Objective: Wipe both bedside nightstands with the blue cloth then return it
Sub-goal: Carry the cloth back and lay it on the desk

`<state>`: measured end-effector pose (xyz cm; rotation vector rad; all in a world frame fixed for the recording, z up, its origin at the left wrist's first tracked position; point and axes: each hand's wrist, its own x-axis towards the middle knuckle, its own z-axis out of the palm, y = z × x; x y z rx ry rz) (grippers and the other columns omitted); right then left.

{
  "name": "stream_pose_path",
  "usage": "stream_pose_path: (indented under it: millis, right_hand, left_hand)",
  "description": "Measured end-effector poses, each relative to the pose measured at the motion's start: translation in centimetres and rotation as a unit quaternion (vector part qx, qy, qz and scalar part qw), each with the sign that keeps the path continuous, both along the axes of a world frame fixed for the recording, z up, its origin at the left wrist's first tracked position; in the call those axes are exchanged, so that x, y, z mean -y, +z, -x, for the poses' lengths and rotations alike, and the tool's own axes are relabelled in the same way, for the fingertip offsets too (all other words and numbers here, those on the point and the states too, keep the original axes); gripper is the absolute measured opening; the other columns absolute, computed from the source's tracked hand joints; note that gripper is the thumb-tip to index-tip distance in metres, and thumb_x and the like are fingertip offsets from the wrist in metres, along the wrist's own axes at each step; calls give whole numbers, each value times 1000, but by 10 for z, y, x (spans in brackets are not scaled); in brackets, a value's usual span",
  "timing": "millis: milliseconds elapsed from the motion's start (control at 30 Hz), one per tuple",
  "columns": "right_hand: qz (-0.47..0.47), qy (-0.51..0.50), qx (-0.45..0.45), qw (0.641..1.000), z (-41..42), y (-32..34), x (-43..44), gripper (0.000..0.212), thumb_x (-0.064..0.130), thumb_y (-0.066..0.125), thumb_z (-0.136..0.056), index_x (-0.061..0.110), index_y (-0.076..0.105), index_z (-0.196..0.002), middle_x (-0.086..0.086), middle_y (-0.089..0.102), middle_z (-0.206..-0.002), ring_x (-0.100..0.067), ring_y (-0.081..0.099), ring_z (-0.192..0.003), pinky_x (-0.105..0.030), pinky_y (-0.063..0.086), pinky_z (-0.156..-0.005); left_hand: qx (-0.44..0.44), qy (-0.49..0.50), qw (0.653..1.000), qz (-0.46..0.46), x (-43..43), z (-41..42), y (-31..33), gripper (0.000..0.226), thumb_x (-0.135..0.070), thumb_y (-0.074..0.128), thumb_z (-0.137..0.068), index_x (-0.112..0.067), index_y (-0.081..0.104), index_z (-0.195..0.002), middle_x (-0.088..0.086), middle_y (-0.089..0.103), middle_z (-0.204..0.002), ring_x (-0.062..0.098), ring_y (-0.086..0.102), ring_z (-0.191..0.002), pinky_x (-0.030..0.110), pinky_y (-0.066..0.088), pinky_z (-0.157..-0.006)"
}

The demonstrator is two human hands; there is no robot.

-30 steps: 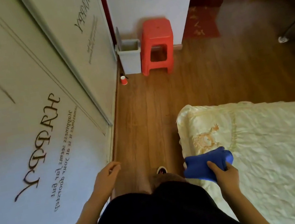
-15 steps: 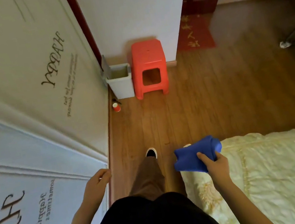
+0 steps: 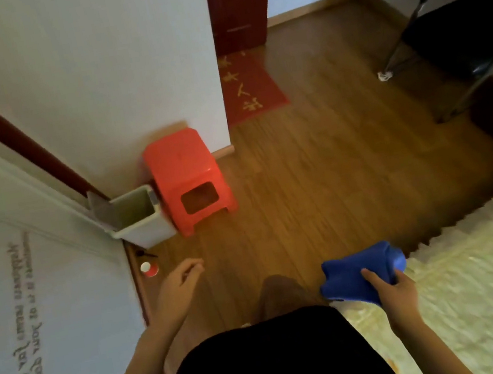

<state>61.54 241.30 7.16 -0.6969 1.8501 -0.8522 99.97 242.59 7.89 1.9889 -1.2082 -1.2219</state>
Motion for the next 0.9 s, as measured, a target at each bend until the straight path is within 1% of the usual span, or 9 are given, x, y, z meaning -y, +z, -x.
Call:
stream_pose_path:
  millis: [67, 200, 300, 367, 433, 500, 633, 733, 900]
  right_hand:
    - [-3, -28, 2, 1000, 0, -4, 35, 21, 14, 70, -86, 3, 58, -99, -13, 61, -87, -29, 60, -76, -33, 45, -59]
    - [-8, -56, -3, 998, -1, -14, 118, 19, 15, 71, -86, 4, 59, -96, -10, 61, -85, -20, 58, -72, -32, 44, -58]
    - [-1, -51, -17, 999, -2, -15, 190, 19, 16, 72, -84, 4, 61, -92, -8, 61, -79, -17, 58, -69, -29, 43, -57]
    - [4, -41, -13, 999, 1, -13, 239, 18, 17, 72, -85, 4, 61, -90, -7, 62, -76, -18, 58, -66, -28, 42, -55]
    - [11, -24, 5, 1000, 4, -7, 286, 17, 17, 71, -86, 4, 62, -91, -10, 63, -79, -21, 59, -67, -28, 44, -56]
    - [12, -23, 22, 999, 9, -2, 334, 16, 17, 70, -86, 5, 62, -92, -11, 65, -83, -22, 61, -70, -28, 46, -58]
    - [19, -43, 34, 998, 20, 6, 408, 19, 18, 72, -85, 4, 63, -94, -10, 66, -84, -23, 63, -73, -31, 48, -60]
    - [16, -53, 30, 998, 34, 4, 461, 22, 19, 73, -84, 1, 63, -92, -11, 64, -80, -24, 62, -69, -33, 47, -59]
    - [-4, -116, 25, 993, 65, -12, 550, 20, 19, 73, -83, 5, 64, -93, -10, 66, -85, -24, 64, -76, -30, 47, -61]
  left_hand:
    - [0, -18, 1000, 4, 44, -1, -4, 16, -26, 51, -97, -33, 66, -97, -9, 68, -105, 8, 61, -102, 29, 47, -91]
    - [4, -33, 999, 2, 132, 8, -12, 11, -31, 53, -93, -38, 62, -92, -15, 64, -102, 6, 59, -100, 31, 44, -92]
    - [33, -8, 997, -72, 194, 6, -30, 19, -24, 52, -97, -23, 62, -113, -4, 58, -118, 24, 54, -118, 34, 39, -101]
    - [22, 14, 996, -91, 235, 2, -39, 19, -28, 53, -97, -26, 64, -113, 5, 63, -125, 28, 57, -120, 40, 43, -104]
    - [-1, 21, 997, -71, 275, 6, -39, 18, -30, 51, -97, -28, 67, -106, 0, 71, -114, 16, 64, -105, 32, 49, -94]
    - [-18, 42, 998, -52, 323, 18, -32, 21, -19, 47, -99, -16, 66, -108, -8, 73, -103, 4, 64, -89, 19, 46, -80]
    - [9, 23, 999, -24, 410, 37, -20, 25, -10, 50, -97, -24, 64, -82, 6, 67, -88, 35, 64, -90, 36, 46, -74]
    - [17, -1, 999, -28, 480, 46, -26, 27, -10, 52, -96, -29, 64, -81, 5, 70, -87, 35, 66, -89, 49, 47, -84]
    - [40, -93, 995, -22, 618, 81, -34, 17, -13, 55, -95, -24, 67, -93, -2, 70, -94, 20, 65, -95, 31, 45, -84]
